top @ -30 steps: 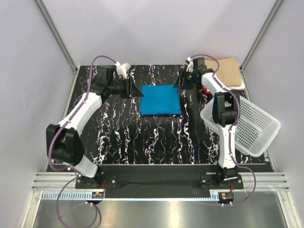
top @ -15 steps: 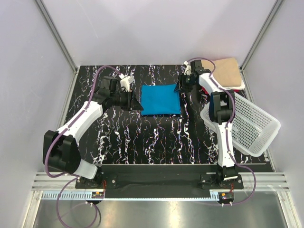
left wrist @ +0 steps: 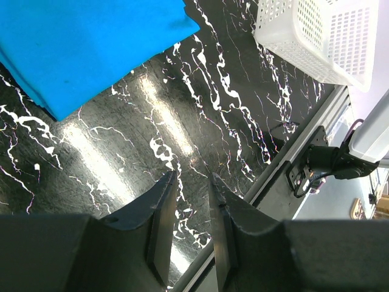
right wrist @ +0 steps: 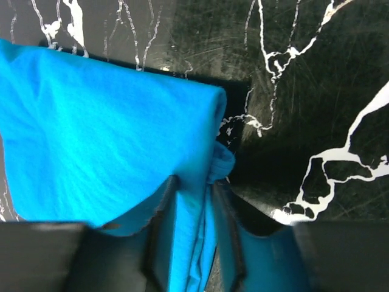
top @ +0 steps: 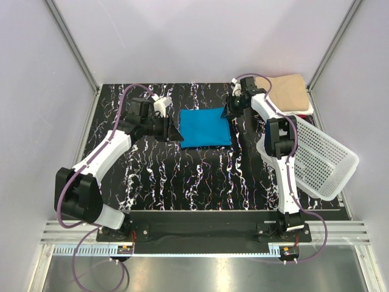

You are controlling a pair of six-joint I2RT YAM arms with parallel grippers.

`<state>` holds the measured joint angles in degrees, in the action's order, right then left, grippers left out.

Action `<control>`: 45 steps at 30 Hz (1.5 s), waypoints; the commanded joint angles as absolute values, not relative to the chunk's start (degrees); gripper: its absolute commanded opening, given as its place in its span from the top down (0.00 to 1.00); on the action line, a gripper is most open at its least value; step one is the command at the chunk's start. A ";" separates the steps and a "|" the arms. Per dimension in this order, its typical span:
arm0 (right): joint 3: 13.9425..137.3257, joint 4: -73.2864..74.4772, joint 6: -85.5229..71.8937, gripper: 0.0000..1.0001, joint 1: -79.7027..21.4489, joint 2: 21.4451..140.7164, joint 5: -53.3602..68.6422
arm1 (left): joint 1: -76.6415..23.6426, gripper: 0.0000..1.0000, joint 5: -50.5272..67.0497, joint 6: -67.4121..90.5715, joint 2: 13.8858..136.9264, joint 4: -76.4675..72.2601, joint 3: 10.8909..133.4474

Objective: Fold and stack the t-shirts
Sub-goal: Neatly place the folded tshirt to the corner

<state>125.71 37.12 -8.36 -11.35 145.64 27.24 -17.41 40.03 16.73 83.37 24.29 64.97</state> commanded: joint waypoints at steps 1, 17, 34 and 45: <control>126.39 39.46 -7.47 0.65 -12.57 148.89 24.79 | -17.67 0.68 39.82 16.35 80.77 21.62 64.60; 123.14 39.73 -0.97 1.00 -12.57 127.89 11.96 | -17.49 0.67 40.61 16.79 81.03 21.80 64.60; 126.74 44.38 11.16 1.00 -12.39 116.81 1.32 | -17.32 0.67 40.96 16.79 82.35 21.97 64.69; 131.83 48.25 15.90 1.00 -8.44 114.26 -1.58 | -16.70 0.67 41.22 16.96 82.88 21.97 64.60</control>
